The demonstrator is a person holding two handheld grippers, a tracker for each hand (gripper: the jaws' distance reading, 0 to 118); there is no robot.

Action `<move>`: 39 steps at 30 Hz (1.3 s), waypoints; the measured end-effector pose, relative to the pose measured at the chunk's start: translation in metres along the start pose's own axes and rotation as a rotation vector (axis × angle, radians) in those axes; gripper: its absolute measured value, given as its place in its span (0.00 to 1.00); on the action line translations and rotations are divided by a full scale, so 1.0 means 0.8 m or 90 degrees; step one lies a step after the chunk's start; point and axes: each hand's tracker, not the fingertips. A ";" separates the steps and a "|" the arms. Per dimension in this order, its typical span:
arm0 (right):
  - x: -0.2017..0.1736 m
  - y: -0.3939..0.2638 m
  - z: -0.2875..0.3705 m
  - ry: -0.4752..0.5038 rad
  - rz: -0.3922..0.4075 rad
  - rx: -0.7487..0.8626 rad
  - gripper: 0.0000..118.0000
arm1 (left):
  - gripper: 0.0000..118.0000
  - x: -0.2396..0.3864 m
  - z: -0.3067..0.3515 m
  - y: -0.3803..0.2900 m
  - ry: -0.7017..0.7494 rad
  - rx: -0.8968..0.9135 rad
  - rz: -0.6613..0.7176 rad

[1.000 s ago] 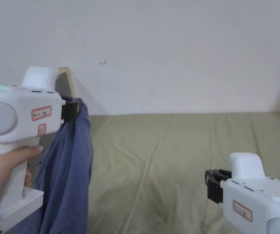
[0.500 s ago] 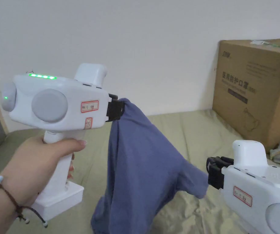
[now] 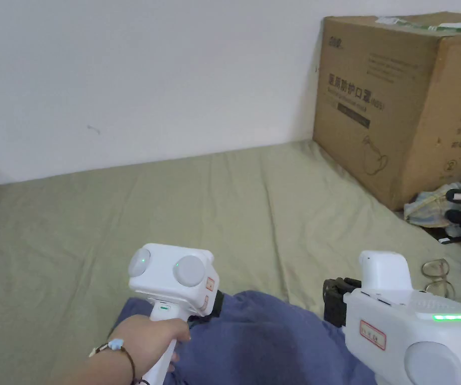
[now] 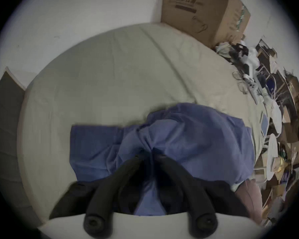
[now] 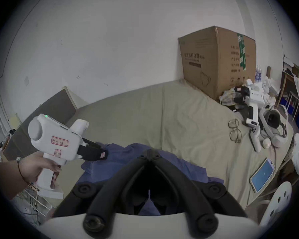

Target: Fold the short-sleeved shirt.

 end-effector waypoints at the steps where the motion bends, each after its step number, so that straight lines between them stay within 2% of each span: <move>1: 0.002 -0.002 -0.002 -0.002 -0.001 -0.005 0.01 | 0.54 -0.007 -0.005 -0.001 -0.009 -0.008 0.019; 2: 0.005 -0.004 -0.005 -0.006 -0.002 -0.009 0.01 | 0.78 -0.010 -0.006 -0.007 -0.022 -0.018 0.039; 3: 0.007 -0.006 -0.006 -0.008 -0.003 -0.011 0.01 | 0.85 -0.018 -0.006 -0.009 -0.047 -0.023 0.055; 4: 0.010 -0.006 -0.007 -0.011 -0.006 -0.013 0.01 | 0.82 -0.025 -0.001 -0.010 -0.067 -0.012 0.070; 6: 0.013 -0.005 -0.006 -0.015 -0.012 -0.012 0.01 | 0.83 -0.038 0.023 -0.014 -0.090 0.026 0.103; 8: 0.017 0.000 -0.002 -0.018 -0.015 -0.006 0.01 | 0.83 -0.057 0.073 -0.020 -0.120 0.154 0.111; 11: 0.018 0.011 0.011 -0.029 -0.009 0.017 0.01 | 0.88 -0.072 0.164 -0.053 -0.077 0.347 0.111; 13: 0.017 0.019 0.021 -0.031 -0.008 0.038 0.01 | 0.90 -0.079 0.213 -0.084 -0.026 0.433 0.107; 16: 0.013 0.027 0.037 -0.033 -0.003 0.076 0.01 | 0.90 -0.081 0.269 -0.141 0.075 0.512 0.145; 18: 0.009 0.029 0.046 -0.034 0.000 0.094 0.01 | 0.89 -0.091 0.288 -0.174 0.055 0.524 0.193; 19: 0.008 0.030 0.049 -0.034 0.001 0.101 0.01 | 0.85 -0.095 0.294 -0.188 0.055 0.530 0.210; 20: 0.006 0.029 0.051 -0.035 0.003 0.104 0.01 | 0.75 -0.099 0.298 -0.204 0.057 0.527 0.220; 21: 0.004 0.029 0.052 -0.035 0.004 0.105 0.01 | 0.42 -0.101 0.300 -0.217 0.057 0.525 0.226; 22: 0.002 0.028 0.054 -0.035 0.005 0.106 0.01 | 0.04 -0.112 0.295 -0.220 0.058 0.514 0.228; 23: 0.001 0.026 0.055 -0.035 0.006 0.106 0.01 | 0.00 -0.111 0.294 -0.232 0.112 0.510 0.230; 26: -0.002 0.019 0.056 -0.033 0.008 0.100 0.01 | 0.00 -0.114 0.288 -0.256 0.080 0.496 0.235; 32: -0.001 0.010 0.056 -0.039 0.019 0.088 0.01 | 0.00 -0.112 0.272 -0.270 0.102 0.435 0.251; 39: 0.003 0.008 0.045 -0.042 0.018 0.070 0.01 | 0.02 -0.157 0.191 -0.239 0.024 0.165 0.293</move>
